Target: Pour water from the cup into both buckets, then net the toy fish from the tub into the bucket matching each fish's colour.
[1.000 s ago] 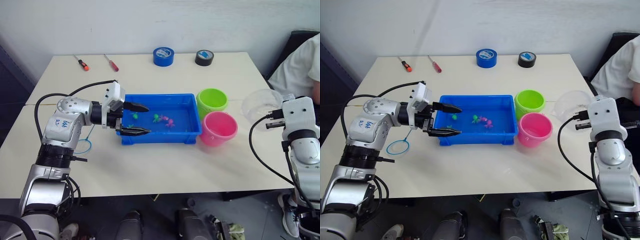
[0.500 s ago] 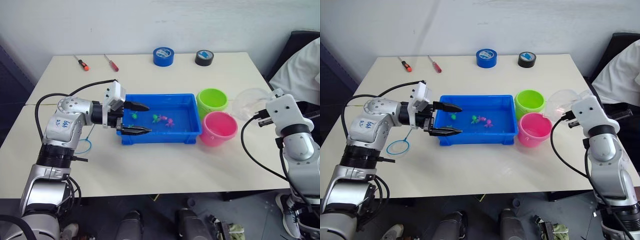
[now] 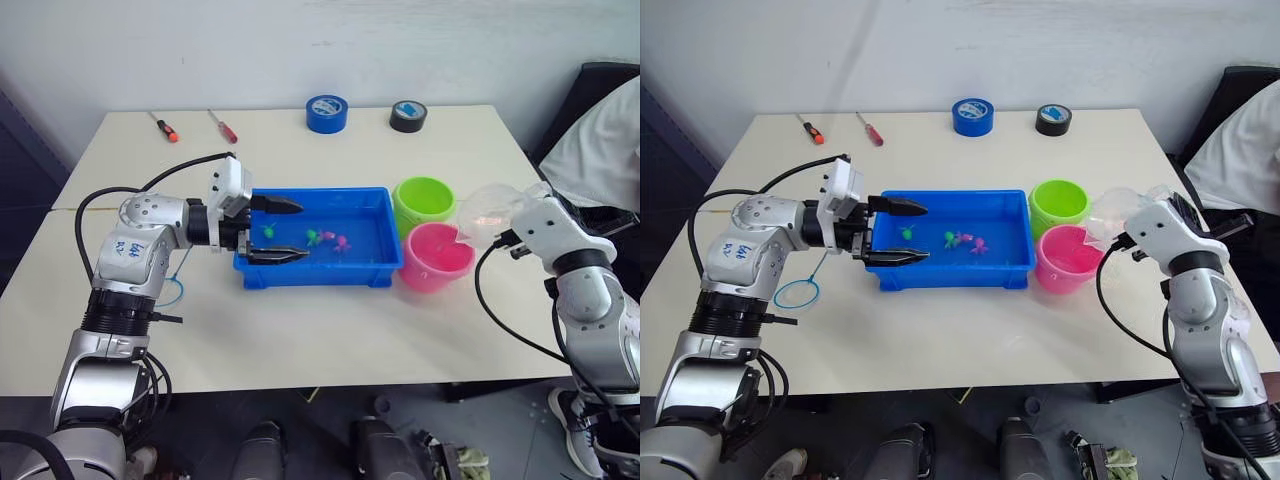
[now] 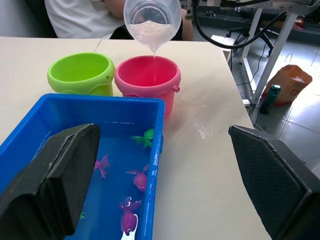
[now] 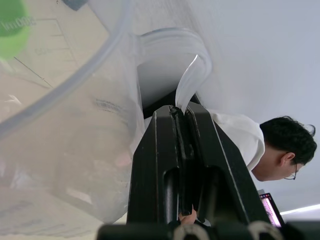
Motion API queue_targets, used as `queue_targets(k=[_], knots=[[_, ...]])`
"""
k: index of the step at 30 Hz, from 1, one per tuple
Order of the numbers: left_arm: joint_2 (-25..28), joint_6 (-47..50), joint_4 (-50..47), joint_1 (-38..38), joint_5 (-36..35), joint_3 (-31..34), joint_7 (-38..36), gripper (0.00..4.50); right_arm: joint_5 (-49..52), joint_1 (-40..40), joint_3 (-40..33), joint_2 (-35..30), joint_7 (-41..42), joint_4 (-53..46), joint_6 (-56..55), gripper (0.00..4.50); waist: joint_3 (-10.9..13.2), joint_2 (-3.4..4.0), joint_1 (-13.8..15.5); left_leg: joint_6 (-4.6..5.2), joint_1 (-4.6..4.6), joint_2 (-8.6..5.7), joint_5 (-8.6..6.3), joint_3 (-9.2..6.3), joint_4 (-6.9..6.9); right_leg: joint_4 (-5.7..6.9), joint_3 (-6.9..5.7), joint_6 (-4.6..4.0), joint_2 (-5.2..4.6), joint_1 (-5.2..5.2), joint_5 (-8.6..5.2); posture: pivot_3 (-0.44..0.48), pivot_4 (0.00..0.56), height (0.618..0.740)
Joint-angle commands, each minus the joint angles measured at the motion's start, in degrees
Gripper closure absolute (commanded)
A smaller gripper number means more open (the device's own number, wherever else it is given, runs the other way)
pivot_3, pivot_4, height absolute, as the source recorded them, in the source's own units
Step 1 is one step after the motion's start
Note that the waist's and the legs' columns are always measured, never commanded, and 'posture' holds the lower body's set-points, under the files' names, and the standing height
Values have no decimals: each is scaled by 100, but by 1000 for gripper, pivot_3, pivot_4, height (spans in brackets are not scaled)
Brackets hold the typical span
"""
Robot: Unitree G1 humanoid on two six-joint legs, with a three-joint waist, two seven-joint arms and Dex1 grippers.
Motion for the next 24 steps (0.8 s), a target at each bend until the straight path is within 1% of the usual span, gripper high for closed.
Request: queue_targets(k=[1,14,24], knots=[[13,-75,-172,-50,-124,178,32,0,-286,-177,-38,-154,-62,-89,-210,4486,0,0,-5,0,0,0,0,0,1,0,0,0,0,0,0,0,150,734],[67,-65,-239,20,-117,189,33,0,-919,-324,146,-158,-184,179,-603,4486,0,-1,-2,0,0,0,0,1,12,5,2,0,0,1,0,0,150,734],[94,-34,-309,65,-124,188,52,0,-1197,-373,126,-177,-177,313,-890,4486,1,-1,-2,0,-1,0,0,1,15,7,3,0,0,1,0,0,150,734]])
